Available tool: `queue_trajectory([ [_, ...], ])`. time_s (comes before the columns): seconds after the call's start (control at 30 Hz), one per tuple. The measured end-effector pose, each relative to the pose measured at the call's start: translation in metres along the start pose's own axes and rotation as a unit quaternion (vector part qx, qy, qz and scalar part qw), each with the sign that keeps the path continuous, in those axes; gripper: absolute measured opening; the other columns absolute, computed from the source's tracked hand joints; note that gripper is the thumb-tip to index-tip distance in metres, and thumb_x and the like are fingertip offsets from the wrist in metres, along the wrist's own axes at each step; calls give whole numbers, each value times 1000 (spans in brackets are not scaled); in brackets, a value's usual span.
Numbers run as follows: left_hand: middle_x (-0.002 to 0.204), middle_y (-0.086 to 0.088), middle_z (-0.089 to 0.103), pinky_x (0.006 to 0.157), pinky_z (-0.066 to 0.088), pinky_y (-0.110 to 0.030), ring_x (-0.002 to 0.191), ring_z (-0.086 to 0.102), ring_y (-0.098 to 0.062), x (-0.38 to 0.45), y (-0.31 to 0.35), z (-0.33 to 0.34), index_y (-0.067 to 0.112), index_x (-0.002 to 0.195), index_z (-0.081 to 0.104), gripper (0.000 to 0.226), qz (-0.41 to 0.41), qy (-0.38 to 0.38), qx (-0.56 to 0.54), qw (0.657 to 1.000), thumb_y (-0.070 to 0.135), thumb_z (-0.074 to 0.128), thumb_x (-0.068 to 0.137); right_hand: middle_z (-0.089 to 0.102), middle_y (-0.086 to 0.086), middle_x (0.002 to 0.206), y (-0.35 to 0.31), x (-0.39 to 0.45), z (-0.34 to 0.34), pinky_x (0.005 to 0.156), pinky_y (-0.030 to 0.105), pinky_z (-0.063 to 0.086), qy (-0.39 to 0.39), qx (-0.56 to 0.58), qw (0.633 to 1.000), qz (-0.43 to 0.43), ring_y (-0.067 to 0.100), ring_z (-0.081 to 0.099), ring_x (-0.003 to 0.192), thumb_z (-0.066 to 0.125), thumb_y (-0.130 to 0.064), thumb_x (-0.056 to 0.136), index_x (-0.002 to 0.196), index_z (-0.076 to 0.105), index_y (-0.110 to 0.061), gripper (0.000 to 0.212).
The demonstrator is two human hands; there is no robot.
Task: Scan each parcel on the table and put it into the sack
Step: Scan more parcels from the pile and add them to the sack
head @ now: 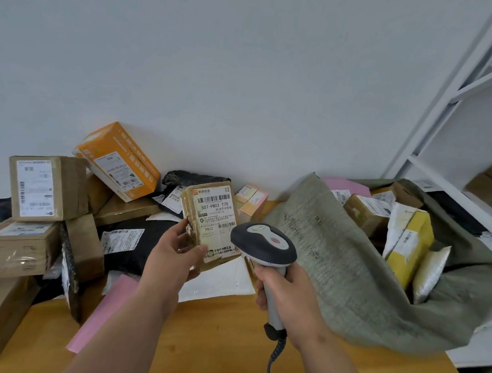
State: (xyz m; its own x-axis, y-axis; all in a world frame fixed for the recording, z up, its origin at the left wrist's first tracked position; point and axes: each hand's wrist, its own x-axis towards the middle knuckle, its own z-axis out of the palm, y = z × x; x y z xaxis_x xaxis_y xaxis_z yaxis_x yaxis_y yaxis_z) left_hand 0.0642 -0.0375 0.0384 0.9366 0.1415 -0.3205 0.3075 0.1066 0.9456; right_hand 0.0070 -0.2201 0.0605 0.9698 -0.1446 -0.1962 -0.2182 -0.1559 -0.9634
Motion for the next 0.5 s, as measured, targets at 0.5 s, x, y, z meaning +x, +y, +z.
queue_trajectory([
  [0.5,120,7,66,80,57,-40,100,68,-16,-3,1,57,34,143,45,64,20,-34,11,999,5,67,90,61,4,65,14,13,-52,58,32,51,106,6,994,-7,16,59,58,65,-26,91,87,63,-17,10],
])
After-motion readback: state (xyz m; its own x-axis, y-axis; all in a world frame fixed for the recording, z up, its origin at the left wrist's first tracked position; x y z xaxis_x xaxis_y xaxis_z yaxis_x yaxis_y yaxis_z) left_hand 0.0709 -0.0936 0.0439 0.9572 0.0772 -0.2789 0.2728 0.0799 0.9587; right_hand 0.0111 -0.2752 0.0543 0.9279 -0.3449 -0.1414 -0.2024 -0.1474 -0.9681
